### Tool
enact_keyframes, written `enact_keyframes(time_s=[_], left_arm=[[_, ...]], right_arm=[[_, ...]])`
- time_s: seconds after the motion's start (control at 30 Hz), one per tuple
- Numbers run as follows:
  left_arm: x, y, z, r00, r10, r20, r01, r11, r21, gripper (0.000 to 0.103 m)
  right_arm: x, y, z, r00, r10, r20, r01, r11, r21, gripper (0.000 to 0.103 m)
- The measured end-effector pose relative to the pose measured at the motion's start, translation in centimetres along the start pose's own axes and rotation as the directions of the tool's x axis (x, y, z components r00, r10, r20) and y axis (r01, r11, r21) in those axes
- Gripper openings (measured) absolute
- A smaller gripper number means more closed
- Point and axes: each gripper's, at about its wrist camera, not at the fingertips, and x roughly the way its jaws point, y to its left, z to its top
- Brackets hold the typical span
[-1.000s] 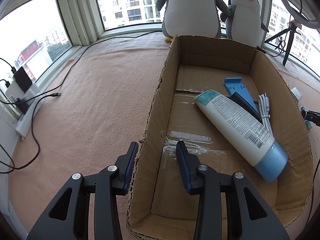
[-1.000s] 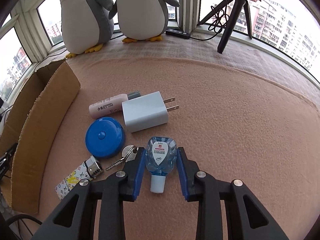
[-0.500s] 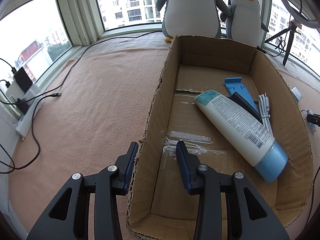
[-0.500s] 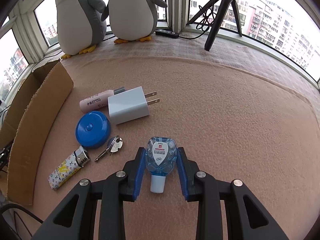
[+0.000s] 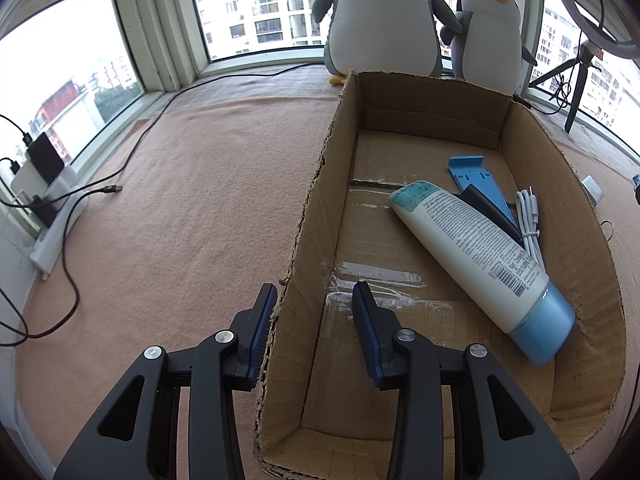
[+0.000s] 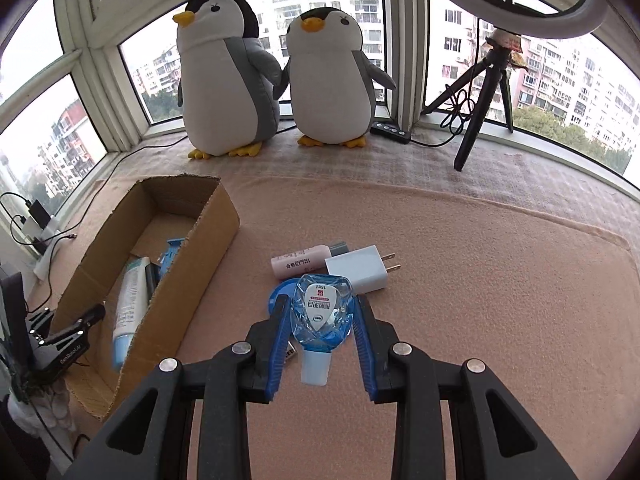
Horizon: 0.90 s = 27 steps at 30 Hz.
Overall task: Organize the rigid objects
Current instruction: 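Carry the sanitizer bottle into the box and release it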
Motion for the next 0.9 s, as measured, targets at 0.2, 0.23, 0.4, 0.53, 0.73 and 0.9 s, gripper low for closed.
enact_keyframes(time_s=[0.2, 0.23, 0.4, 0.53, 0.73, 0.9], left_arm=[[0.0, 0.0, 0.0, 1.000, 0.000, 0.000, 0.000, 1.000, -0.001, 0.038], [0.0, -0.1, 0.0, 1.000, -0.001, 0.000, 0.001, 1.000, -0.003, 0.038], [0.0, -0.3, 0.1, 1.000, -0.004, 0.001, 0.004, 1.000, -0.007, 0.038], [0.0, -0.3, 0.1, 1.000, -0.007, 0.001, 0.007, 1.000, -0.012, 0.038], [0.1, -0.4, 0.1, 1.000, -0.010, 0.003, 0.010, 1.000, -0.018, 0.038], [0.1, -0.3, 0.0, 1.000, -0.010, 0.003, 0.010, 1.000, -0.017, 0.038]], right_arm=[[-0.3, 4.4, 2.2, 0.996, 0.081, 0.028, -0.080, 0.996, -0.040, 0.028], [-0.1, 5.2, 2.4, 0.995, 0.093, 0.030, -0.091, 0.995, -0.050, 0.028], [1.0, 9.6, 3.3, 0.991, 0.130, 0.029, -0.126, 0.985, -0.114, 0.028], [2.5, 12.0, 3.6, 0.990, 0.144, 0.004, -0.142, 0.978, -0.150, 0.028], [4.6, 13.7, 3.2, 0.991, 0.131, -0.028, -0.134, 0.975, -0.177, 0.028], [6.1, 13.7, 2.8, 0.988, 0.140, -0.065, -0.150, 0.974, -0.168, 0.028]])
